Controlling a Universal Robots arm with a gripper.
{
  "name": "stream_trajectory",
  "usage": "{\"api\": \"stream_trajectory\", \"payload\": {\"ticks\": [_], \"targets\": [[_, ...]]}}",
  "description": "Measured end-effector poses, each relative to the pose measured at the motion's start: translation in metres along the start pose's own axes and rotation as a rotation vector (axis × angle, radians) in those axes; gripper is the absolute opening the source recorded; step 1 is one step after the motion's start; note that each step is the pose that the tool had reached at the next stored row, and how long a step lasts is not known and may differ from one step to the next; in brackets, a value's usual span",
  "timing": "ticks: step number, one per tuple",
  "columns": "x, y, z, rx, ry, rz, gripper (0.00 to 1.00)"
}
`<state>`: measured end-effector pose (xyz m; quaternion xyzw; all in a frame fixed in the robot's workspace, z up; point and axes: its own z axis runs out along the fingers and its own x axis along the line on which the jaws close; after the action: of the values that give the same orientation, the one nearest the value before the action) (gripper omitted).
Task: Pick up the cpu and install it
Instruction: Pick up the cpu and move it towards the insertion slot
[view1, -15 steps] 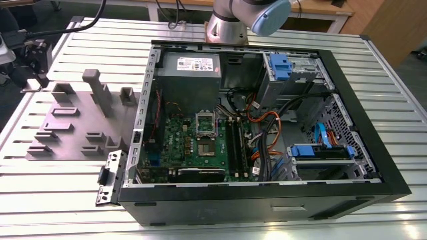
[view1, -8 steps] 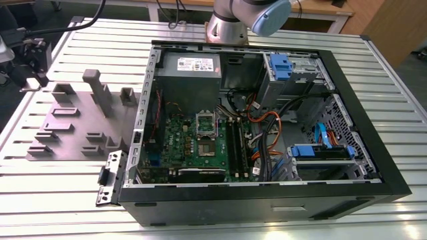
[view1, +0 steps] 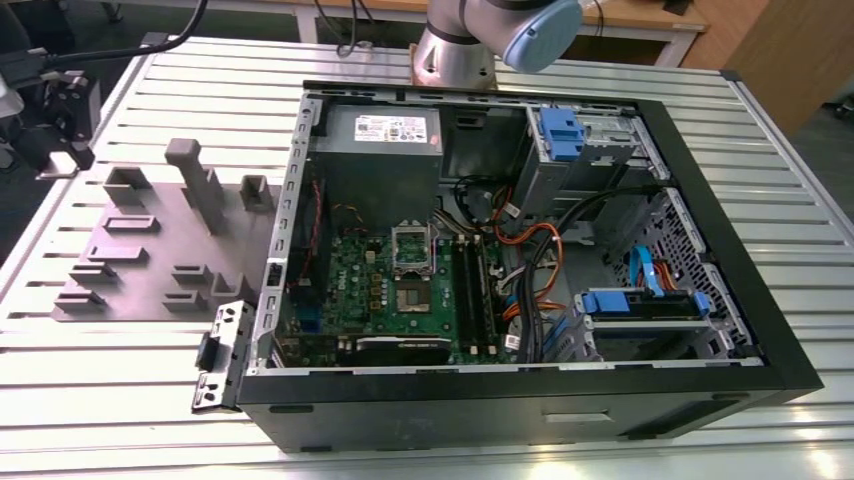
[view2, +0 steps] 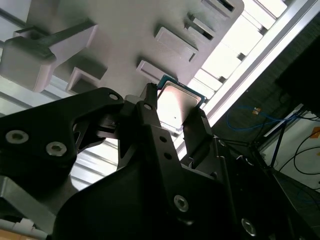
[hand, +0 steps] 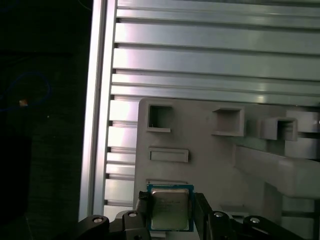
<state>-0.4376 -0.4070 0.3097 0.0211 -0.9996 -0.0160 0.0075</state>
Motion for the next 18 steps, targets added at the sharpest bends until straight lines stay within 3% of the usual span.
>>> {"api": "stream_trajectory", "payload": {"ticks": [2, 3, 10, 18], "targets": [[0.0000, 0.0001, -0.0018, 0.0000, 0.0001, 0.000, 0.45], [0.0001, 0.0002, -0.0067, 0.0000, 0.0000, 0.000, 0.45], [0.0002, 0.0005, -0.0150, 0.0001, 0.0001, 0.000, 0.45], [0.0004, 0.0010, -0.0316, 0.0000, 0.0000, 0.000, 0.45]]}}
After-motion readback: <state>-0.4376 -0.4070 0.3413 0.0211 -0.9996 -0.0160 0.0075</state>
